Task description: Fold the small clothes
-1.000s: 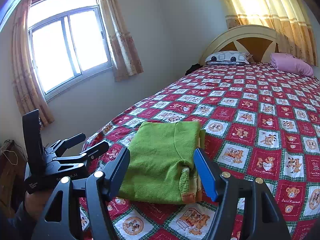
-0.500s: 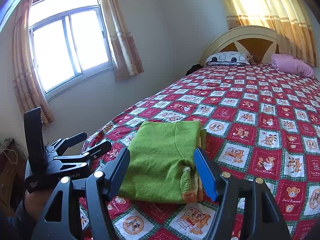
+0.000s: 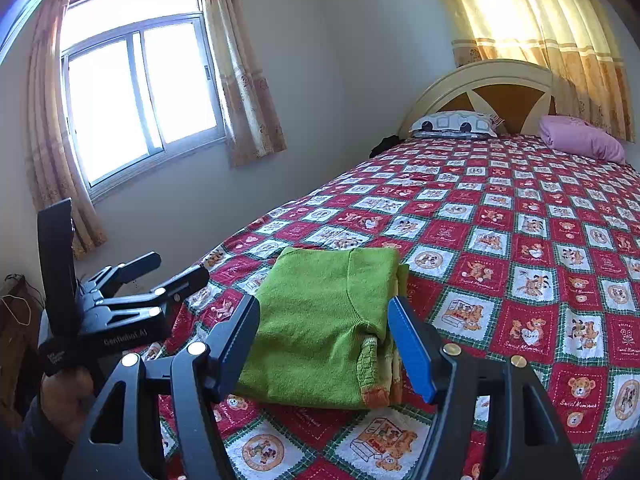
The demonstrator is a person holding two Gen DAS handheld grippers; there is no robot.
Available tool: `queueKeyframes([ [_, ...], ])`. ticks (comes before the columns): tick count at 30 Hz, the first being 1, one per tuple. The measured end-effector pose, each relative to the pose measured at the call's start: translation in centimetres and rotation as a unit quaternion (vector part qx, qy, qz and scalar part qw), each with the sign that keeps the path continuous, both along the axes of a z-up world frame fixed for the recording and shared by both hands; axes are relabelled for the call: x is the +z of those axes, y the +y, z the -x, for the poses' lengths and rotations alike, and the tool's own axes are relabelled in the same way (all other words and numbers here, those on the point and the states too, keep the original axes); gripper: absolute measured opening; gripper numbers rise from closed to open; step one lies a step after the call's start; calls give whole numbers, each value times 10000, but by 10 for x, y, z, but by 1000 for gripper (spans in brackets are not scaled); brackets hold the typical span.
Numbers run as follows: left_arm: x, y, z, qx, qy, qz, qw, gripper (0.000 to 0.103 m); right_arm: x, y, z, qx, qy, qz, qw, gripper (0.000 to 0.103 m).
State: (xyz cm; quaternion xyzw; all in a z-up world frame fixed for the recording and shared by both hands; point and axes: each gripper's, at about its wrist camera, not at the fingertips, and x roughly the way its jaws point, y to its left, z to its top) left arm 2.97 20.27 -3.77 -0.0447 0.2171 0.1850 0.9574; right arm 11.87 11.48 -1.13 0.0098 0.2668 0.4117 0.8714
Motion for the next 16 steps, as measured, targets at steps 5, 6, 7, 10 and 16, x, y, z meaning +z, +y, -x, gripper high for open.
queueKeyframes([
  [5,1,12,2,294,6,-32,9996,103,-2,3,1,37,5,37,10000,67],
  [6,1,13,3,328,0,-28,9995,103,-3,3,1,45,9,48,10000,67],
  [7,1,16,3,354,4,-10,9994,103,-3,4,2,52,11,53,10000,67],
  [10,-2,20,4,443,24,-38,9990,103,-5,5,2,71,12,69,10000,67],
  [16,-4,24,3,410,10,-48,9991,103,-6,6,2,79,11,79,9999,67],
])
